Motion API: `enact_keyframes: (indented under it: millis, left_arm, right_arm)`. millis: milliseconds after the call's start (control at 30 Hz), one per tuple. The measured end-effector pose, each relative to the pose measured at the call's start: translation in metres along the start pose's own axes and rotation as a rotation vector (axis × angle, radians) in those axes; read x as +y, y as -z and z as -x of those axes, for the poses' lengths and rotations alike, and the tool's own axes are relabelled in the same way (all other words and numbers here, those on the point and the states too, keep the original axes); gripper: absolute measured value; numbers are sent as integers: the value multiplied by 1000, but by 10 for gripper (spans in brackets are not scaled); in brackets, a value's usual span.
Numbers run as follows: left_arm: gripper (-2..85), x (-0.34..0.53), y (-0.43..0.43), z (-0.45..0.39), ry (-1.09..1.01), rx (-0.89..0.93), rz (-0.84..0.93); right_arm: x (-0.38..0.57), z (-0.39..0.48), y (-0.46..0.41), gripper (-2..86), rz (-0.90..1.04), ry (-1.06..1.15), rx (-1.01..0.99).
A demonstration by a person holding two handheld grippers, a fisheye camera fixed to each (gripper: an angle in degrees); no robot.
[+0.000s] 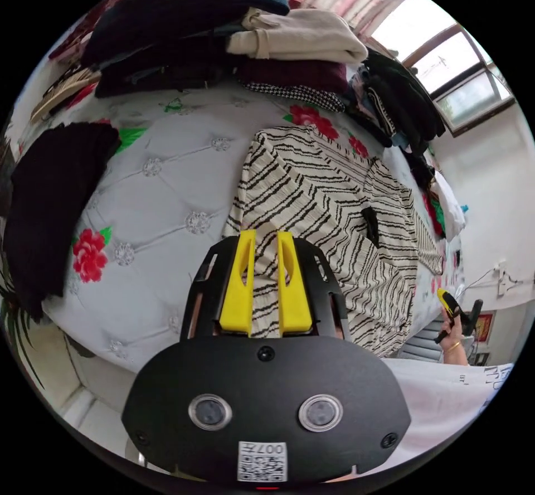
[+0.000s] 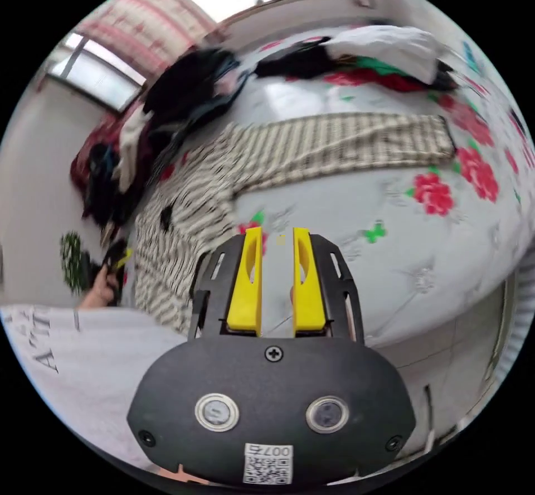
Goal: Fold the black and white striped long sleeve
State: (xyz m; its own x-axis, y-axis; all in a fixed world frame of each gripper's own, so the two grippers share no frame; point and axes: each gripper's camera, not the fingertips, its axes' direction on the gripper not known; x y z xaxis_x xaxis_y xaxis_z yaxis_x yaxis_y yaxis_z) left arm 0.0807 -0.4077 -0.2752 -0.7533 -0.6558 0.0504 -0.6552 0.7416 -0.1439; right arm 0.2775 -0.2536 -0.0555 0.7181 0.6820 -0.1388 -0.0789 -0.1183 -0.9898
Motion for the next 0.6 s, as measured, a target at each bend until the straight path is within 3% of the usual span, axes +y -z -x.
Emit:
enact_keyframes:
  millis: [233,433,600]
  left_arm:
    - [63,7,8,-3,68,-23,74]
    - [60,0,17,-6,124,-60,109]
    - [59,8,26,-8,164,-62,108]
  right_arm:
    - [-48,-152,43,77,-285,-461,-40]
    - [-63,-226,36,68,-328,-624,-53]
    - [-75,-242,29,22,-316,-623,-37]
